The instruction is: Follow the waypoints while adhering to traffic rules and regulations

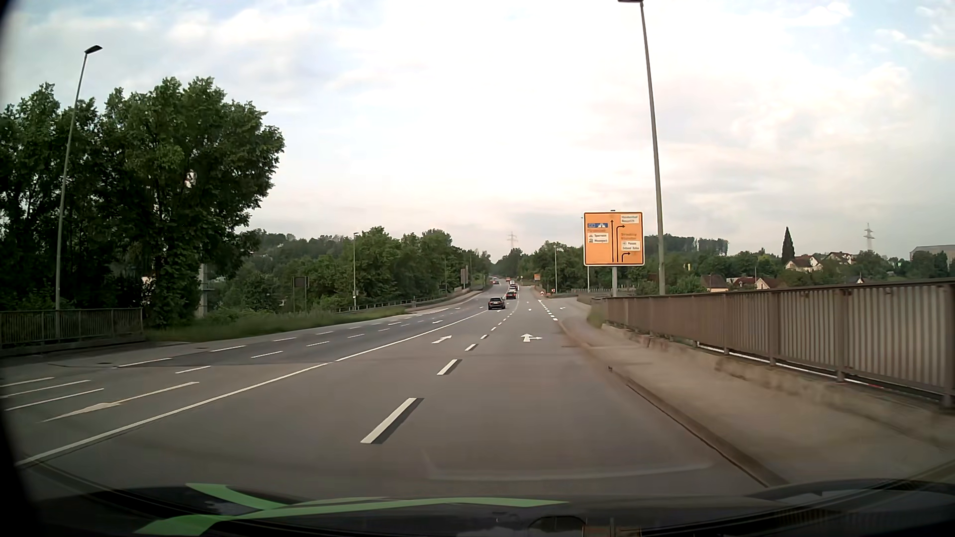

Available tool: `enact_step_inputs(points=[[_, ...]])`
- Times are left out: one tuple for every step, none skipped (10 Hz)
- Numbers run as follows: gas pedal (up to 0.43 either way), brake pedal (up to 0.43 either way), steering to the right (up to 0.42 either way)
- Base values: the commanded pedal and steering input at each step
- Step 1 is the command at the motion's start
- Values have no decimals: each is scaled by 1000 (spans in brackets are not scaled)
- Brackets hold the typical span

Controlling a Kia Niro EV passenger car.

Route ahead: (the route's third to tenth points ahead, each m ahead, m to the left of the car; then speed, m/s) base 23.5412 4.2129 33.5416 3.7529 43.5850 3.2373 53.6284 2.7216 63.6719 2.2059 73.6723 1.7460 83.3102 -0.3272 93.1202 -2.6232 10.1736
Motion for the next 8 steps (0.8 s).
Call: enact_step_inputs(points=[[67, 0, 8], [67, 0, 9], [67, 0, 8], [67, 0, 5], [67, 0, 2], [67, 0, 1], [67, 0, 1], [67, 0, 1]])
